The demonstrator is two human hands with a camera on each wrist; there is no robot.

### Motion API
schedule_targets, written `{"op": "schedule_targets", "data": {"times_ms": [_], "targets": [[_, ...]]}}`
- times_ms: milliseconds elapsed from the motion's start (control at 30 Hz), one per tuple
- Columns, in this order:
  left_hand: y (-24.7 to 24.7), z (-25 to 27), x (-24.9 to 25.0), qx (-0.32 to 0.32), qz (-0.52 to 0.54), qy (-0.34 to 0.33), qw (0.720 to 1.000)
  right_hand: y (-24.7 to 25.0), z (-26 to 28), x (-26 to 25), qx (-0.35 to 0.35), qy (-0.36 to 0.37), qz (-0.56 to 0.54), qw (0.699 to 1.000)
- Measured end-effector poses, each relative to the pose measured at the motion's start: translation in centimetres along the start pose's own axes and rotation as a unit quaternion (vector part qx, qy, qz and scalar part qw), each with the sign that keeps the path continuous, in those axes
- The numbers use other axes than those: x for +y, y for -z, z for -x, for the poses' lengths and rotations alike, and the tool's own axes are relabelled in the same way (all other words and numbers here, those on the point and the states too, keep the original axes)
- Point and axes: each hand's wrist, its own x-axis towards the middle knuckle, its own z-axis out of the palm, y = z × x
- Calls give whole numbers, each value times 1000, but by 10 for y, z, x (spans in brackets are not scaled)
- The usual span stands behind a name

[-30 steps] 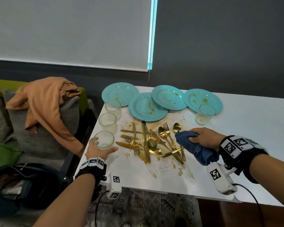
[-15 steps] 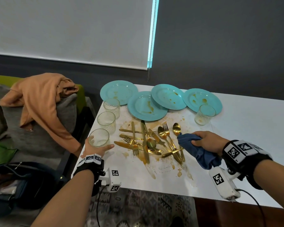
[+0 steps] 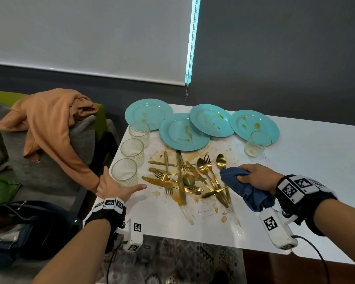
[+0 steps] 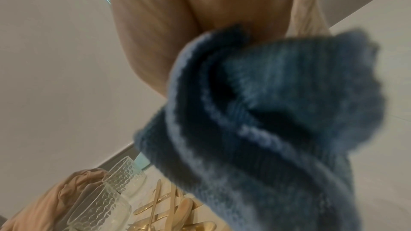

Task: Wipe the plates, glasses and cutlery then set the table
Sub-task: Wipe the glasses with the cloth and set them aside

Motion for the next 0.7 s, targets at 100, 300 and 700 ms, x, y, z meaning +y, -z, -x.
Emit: {"op": "schedule_targets", "data": {"times_ms": [100, 300, 700], "targets": [[3, 13, 11, 86, 74, -72, 991, 4, -5, -2, 1, 5, 2, 1000], [-10, 26, 77, 110, 93, -229, 963, 14, -11, -4, 3, 19, 16, 1000], [-180, 80, 234, -211, 26, -277, 937, 100, -35, 75, 92, -33, -153, 983]]}}
